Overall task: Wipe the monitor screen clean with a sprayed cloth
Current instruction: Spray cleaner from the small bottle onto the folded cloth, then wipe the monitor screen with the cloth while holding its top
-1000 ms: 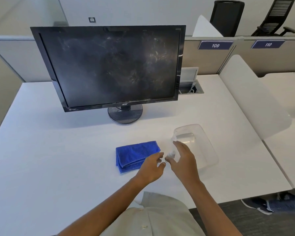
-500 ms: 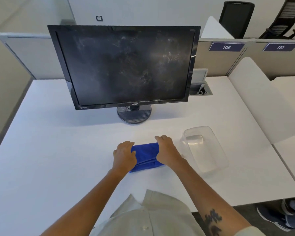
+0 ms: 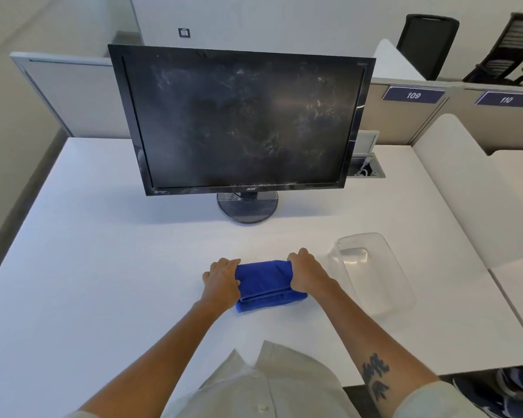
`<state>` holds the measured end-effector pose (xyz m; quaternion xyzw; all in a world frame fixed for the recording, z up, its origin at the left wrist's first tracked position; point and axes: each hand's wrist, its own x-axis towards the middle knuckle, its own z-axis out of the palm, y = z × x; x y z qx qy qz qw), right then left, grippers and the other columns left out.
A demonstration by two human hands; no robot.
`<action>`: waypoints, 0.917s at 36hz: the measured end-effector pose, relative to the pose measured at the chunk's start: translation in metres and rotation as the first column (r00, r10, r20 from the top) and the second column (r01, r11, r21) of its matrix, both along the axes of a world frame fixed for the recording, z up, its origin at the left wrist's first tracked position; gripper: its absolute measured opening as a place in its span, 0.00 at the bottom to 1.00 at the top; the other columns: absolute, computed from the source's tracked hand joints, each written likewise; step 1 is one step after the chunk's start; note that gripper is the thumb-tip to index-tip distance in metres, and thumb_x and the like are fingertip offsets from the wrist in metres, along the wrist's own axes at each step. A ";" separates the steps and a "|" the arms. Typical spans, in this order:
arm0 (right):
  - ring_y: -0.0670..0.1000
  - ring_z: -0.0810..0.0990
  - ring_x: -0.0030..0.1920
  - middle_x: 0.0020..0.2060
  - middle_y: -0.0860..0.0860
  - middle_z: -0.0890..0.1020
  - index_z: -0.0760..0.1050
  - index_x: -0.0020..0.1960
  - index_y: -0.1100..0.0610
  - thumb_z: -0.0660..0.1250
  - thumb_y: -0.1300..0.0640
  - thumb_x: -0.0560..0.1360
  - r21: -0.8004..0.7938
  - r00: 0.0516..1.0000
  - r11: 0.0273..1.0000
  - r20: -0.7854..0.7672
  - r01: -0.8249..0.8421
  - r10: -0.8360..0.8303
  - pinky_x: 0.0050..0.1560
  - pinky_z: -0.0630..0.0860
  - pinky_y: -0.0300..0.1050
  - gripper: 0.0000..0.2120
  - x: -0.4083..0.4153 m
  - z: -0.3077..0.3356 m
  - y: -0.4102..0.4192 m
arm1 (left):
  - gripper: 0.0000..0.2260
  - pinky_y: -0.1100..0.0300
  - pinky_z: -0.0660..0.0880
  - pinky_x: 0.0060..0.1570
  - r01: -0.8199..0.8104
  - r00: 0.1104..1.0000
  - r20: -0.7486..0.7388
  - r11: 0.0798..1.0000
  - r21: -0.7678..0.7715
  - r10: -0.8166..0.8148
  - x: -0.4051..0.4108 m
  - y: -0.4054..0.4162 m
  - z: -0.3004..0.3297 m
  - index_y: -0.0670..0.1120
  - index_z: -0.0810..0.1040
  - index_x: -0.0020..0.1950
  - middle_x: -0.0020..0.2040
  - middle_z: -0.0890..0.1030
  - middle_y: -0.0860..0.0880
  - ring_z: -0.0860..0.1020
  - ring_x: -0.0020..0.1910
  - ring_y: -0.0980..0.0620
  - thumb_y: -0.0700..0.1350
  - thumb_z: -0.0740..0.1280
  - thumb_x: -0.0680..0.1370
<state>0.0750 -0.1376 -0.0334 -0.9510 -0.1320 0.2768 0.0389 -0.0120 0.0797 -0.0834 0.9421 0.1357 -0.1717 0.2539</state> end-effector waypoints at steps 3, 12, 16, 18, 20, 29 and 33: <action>0.58 0.80 0.55 0.62 0.56 0.73 0.75 0.66 0.58 0.69 0.66 0.76 0.038 0.999 0.999 -0.030 0.020 -0.018 0.57 0.82 0.51 0.19 0.004 0.003 -0.002 | 0.27 0.48 0.65 0.76 0.015 1.000 -0.026 1.000 -0.003 -0.015 0.000 0.005 0.000 0.51 0.65 0.85 0.78 0.71 0.46 0.68 0.78 0.43 0.44 0.65 0.86; 0.56 0.84 0.50 0.51 0.56 0.84 0.82 0.54 0.60 0.77 0.62 0.67 0.204 0.965 0.968 -0.243 0.147 -0.095 0.47 0.80 0.49 0.16 0.022 0.021 -0.011 | 0.17 0.51 0.74 0.67 0.011 0.999 -0.045 0.981 -0.195 -0.020 0.003 0.028 0.010 0.49 0.80 0.71 0.67 0.79 0.46 0.78 0.66 0.43 0.38 0.67 0.83; 0.54 0.81 0.46 0.44 0.55 0.83 0.82 0.53 0.66 0.80 0.61 0.68 0.345 0.900 0.880 -0.398 0.326 -0.178 0.46 0.77 0.48 0.16 0.031 0.030 -0.019 | 0.12 0.57 0.79 0.57 -0.119 0.992 -0.097 0.876 -0.467 0.084 0.003 0.043 0.021 0.49 0.82 0.60 0.60 0.84 0.48 0.81 0.58 0.45 0.36 0.70 0.81; 0.54 0.84 0.51 0.48 0.53 0.87 0.83 0.56 0.63 0.81 0.60 0.70 0.435 0.847 0.789 -0.494 0.434 -0.194 0.51 0.80 0.49 0.16 0.035 0.036 -0.024 | 0.11 0.54 0.80 0.61 -0.182 0.982 -0.151 0.803 -0.567 0.115 0.003 0.052 0.027 0.47 0.83 0.62 0.61 0.85 0.47 0.82 0.60 0.45 0.36 0.71 0.81; 0.55 0.85 0.59 0.55 0.52 0.89 0.85 0.60 0.58 0.81 0.57 0.73 0.525 0.774 0.632 -0.601 0.570 -0.199 0.58 0.82 0.50 0.17 0.036 0.042 -0.027 | 0.11 0.52 0.81 0.63 -0.225 0.974 -0.170 0.703 -0.675 0.149 0.003 0.058 0.034 0.44 0.83 0.63 0.62 0.86 0.44 0.83 0.64 0.41 0.36 0.71 0.82; 0.61 0.81 0.68 0.69 0.59 0.81 0.82 0.69 0.54 0.71 0.42 0.81 0.572 0.580 -0.193 -0.815 0.797 -0.019 0.69 0.78 0.61 0.22 0.033 0.053 -0.011 | 0.13 0.48 0.84 0.60 -0.263 0.954 -0.209 0.261 -0.929 0.216 0.022 0.054 0.077 0.38 0.79 0.70 0.64 0.86 0.39 0.86 0.59 0.42 0.36 0.65 0.86; 0.63 0.74 0.75 0.75 0.61 0.75 0.72 0.79 0.59 0.71 0.35 0.79 0.402 0.527 -0.513 -0.842 0.758 0.118 0.79 0.67 0.62 0.38 0.023 0.050 -0.003 | 0.15 0.45 0.85 0.60 -0.256 0.945 -0.216 0.142 -0.956 0.244 0.033 0.052 0.090 0.39 0.80 0.72 0.64 0.86 0.39 0.86 0.58 0.41 0.38 0.64 0.87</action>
